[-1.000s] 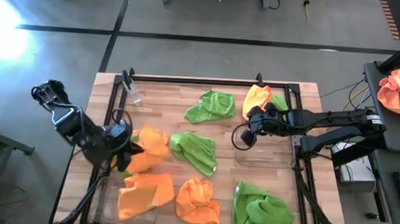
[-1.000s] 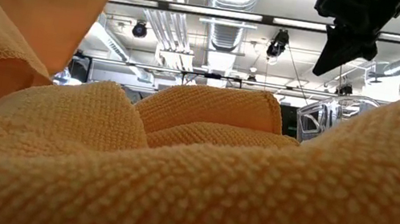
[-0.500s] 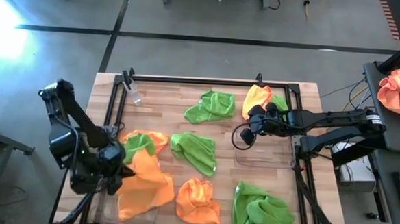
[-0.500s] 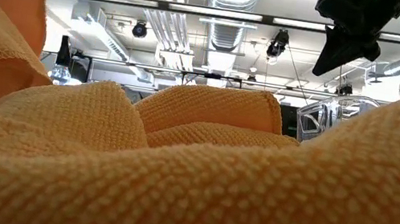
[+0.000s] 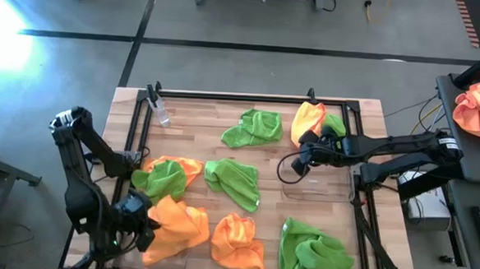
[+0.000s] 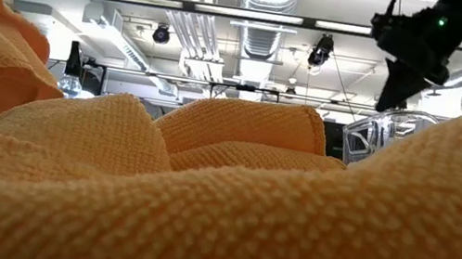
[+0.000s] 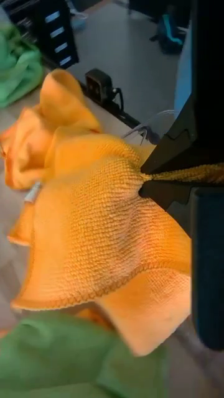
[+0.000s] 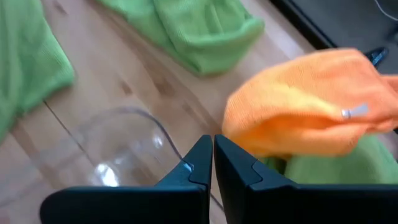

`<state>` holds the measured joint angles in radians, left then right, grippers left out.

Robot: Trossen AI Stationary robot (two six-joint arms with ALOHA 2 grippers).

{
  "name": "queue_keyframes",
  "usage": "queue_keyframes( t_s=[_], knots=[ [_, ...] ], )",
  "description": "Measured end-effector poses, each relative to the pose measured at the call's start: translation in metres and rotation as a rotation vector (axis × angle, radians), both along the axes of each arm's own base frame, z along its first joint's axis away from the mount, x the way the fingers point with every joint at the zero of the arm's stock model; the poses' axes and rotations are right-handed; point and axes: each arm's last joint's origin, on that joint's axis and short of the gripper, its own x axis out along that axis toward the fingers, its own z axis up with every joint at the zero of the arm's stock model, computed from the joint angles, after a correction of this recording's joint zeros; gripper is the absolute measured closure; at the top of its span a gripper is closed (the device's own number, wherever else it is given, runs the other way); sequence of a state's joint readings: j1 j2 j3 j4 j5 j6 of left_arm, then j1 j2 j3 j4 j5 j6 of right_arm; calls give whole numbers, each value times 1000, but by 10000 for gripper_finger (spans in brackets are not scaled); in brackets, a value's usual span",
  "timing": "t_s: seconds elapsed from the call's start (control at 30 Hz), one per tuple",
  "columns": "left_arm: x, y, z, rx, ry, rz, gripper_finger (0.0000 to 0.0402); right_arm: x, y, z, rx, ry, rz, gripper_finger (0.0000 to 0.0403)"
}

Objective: Sort microfiber towel by color & place in baskets
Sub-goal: Put the top center yellow towel into the left transparent bin

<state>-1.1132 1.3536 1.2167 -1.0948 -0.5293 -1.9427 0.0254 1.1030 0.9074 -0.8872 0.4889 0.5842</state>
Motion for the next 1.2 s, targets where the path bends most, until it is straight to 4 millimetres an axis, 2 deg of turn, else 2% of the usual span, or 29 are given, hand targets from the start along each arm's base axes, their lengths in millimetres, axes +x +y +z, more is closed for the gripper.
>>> queue_keyframes(
  t_s=[0.3,0.43,0.6,0.93,1.2],
  knots=[
    [6,-26,-14,-33,101,36,400,-9,2,-21,63,96,25,390],
    [8,-39,-22,-35,185,44,400,-10,2,-23,67,96,22,390],
    [9,-45,-30,8,241,114,394,-9,2,-22,67,86,22,390],
    [10,-49,-29,-21,237,151,321,-8,2,-22,73,79,22,390],
    [15,-47,-16,-2,203,154,263,-6,2,-21,73,57,23,390]
  ],
)
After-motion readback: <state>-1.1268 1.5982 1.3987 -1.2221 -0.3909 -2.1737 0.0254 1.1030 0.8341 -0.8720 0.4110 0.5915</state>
